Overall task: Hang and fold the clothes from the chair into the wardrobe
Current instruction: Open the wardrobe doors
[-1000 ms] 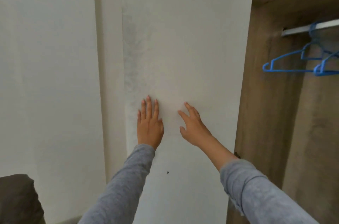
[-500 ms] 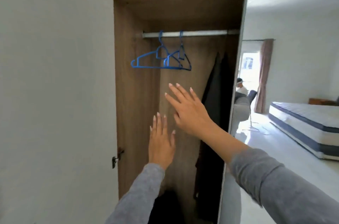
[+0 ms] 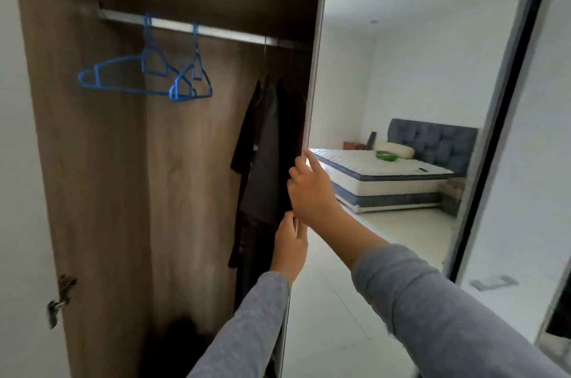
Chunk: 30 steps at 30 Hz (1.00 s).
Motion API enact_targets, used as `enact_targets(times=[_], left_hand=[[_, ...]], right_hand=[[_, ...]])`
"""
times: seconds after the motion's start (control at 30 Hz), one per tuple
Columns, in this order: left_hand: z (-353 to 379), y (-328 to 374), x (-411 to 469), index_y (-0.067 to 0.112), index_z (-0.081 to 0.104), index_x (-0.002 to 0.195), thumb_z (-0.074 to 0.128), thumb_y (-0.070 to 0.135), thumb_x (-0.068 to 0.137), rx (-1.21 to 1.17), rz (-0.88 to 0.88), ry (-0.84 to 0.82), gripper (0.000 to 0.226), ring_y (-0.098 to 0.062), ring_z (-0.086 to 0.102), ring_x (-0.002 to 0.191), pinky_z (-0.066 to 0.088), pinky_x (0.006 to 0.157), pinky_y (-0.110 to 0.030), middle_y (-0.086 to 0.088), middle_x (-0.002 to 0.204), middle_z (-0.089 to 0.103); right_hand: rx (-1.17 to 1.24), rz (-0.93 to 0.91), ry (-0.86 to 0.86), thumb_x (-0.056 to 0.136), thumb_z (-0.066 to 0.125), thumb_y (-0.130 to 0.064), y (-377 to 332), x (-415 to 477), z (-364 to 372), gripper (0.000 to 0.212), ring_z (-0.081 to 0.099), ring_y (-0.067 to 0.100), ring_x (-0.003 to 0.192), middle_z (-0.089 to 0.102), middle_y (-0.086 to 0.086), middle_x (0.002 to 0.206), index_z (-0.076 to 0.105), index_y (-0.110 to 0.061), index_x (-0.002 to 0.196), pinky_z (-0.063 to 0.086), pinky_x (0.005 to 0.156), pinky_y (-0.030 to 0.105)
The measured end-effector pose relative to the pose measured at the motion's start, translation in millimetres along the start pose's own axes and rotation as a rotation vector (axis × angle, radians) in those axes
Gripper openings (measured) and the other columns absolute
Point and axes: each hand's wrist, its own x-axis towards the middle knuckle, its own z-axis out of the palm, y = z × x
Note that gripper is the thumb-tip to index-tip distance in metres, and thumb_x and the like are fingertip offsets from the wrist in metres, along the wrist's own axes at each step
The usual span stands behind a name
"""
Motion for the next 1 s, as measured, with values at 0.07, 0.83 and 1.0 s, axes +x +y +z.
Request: enact_targets(times=[0.07,0.83,1.0], left_hand=[[2.3,1.9,-9.5,0.027,0.047,0.121,0.043,0.022,0.099,0.007,-0.006,0.011,0.023,-0.003,0.051,0.113,0.038,0.089,-0.015,0.013,0.12,0.053],[144.2,100.7,-225.2,0.031,-0.005,0.15,0.036,0.029,0.098,0.144,0.388,-0.371,0.066,-0.002,0.003,0.144,0.015,0.119,-0.042,0.011,0.159,-0.001],[200.7,121.7,-255.0,0.023,-0.006,0.15,0.037,0.026,0.101,0.167,0.405,-0.428,0.065,0.005,-0.006,0.137,0.003,0.116,-0.023,0.009,0.157,-0.008]], right_hand=[[-0.01,-0.011,0.016,0.097,0.042,-0.037,0.6,-10.5,-4.3,0.042,0.021,0.032,0.141,0.044,0.008,0.142,0.052,-0.016,0.133,-0.004,0.116,0.049],[0.182,0.044,0.333,0.079,0.066,-0.012,121.3,-315.5,-40.1,0.016,0.04,0.03,0.134,0.06,0.016,0.122,0.07,-0.007,0.094,0.03,0.11,0.038],[0.188,0.107,0.167,0.084,0.062,-0.011,164.1,-373.1,-33.4,0.021,0.033,0.027,0.139,0.052,0.015,0.135,0.07,-0.011,0.103,0.026,0.108,0.033]])
